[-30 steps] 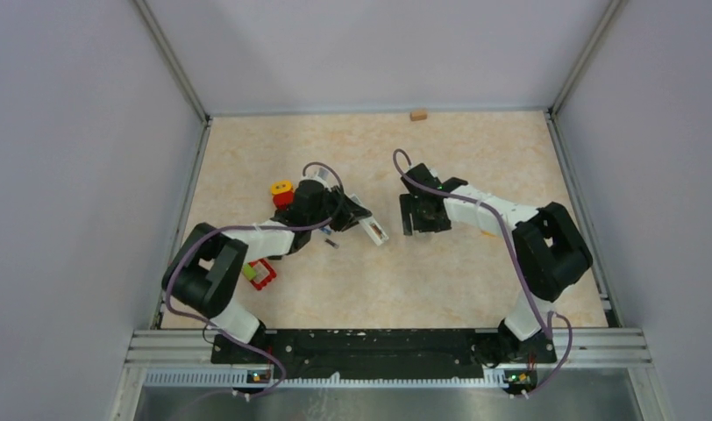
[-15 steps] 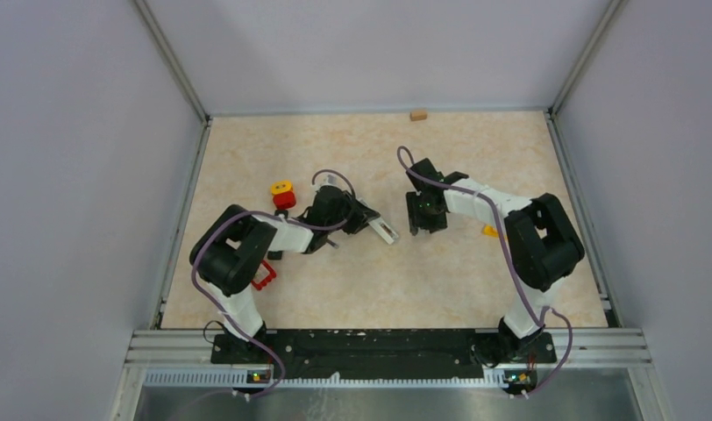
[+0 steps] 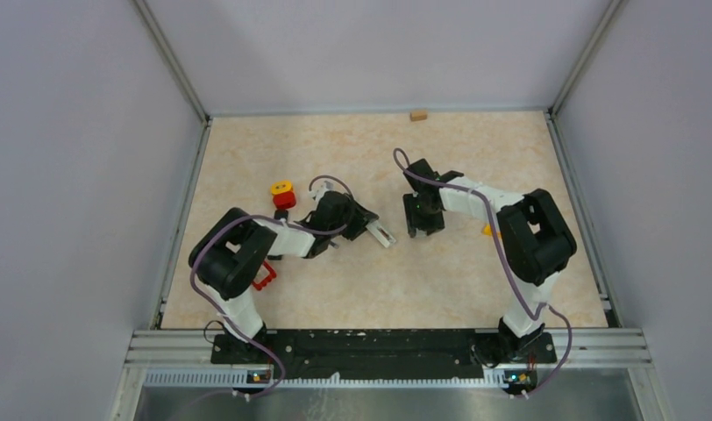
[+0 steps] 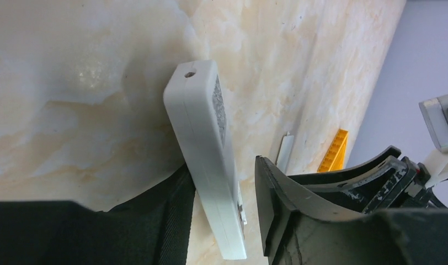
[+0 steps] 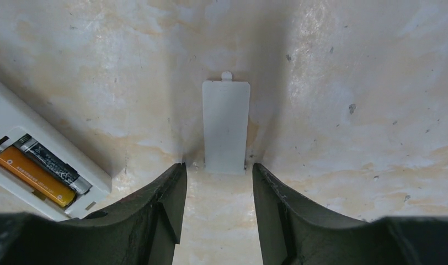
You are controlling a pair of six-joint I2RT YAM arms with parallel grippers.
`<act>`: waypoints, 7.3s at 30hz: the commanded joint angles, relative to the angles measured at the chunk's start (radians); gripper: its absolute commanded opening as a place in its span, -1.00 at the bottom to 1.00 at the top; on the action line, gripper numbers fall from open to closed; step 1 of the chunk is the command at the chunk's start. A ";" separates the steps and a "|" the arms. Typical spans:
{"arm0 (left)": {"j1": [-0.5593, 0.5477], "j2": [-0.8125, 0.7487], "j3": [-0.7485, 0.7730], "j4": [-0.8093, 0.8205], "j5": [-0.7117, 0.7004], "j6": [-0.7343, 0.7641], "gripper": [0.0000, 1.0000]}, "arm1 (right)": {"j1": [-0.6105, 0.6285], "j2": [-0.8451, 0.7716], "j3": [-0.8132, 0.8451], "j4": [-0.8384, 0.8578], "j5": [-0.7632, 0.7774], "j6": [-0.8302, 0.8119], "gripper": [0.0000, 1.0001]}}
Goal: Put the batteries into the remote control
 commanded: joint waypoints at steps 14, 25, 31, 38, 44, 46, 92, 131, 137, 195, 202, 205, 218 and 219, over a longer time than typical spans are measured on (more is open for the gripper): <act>-0.015 -0.173 -0.081 -0.339 -0.122 0.008 0.78 | -0.006 0.074 0.092 -0.052 0.032 -0.044 -0.19; -0.014 -0.318 -0.066 -0.425 -0.182 0.080 0.97 | 0.010 0.097 0.138 -0.095 0.052 -0.043 -0.47; -0.006 -0.304 0.038 -0.412 -0.031 0.261 0.97 | 0.013 0.024 0.123 -0.088 0.033 -0.030 -0.47; 0.018 -0.255 0.114 -0.351 0.227 0.346 0.92 | 0.012 -0.094 0.064 -0.049 -0.079 -0.041 -0.44; 0.042 -0.185 0.168 -0.366 0.299 0.374 0.86 | 0.013 -0.166 0.005 0.007 -0.184 -0.048 -0.43; 0.051 -0.169 0.174 -0.351 0.329 0.370 0.83 | 0.013 -0.188 -0.021 0.043 -0.233 -0.059 -0.43; 0.117 -0.113 0.133 -0.194 0.580 0.232 -1.00 | 0.088 -0.222 -0.107 0.240 -0.545 -0.061 -0.11; 0.125 -0.503 -0.082 0.112 0.464 -0.251 -1.00 | 0.139 -0.656 -0.676 1.403 -0.338 0.935 -0.07; 0.113 -0.528 -0.081 0.123 0.442 -0.283 -1.00 | 0.138 -0.618 -0.660 1.448 -0.352 0.960 -0.08; 0.230 -0.266 0.023 -0.325 0.331 0.441 0.49 | 0.125 -0.313 -0.684 1.245 -0.209 1.009 -1.00; 0.239 -0.261 0.005 -0.316 0.327 0.439 0.50 | 0.125 -0.294 -0.700 1.269 -0.204 1.029 -1.00; 0.241 -0.266 -0.006 -0.305 0.327 0.431 0.50 | 0.124 -0.290 -0.702 1.278 -0.196 1.033 -1.00; 0.243 -0.267 -0.017 -0.294 0.332 0.420 0.50 | 0.117 -0.265 -0.698 1.262 -0.191 1.060 -1.00; 0.243 -0.266 -0.017 -0.293 0.332 0.420 0.50 | 0.117 -0.265 -0.700 1.262 -0.188 1.060 -1.00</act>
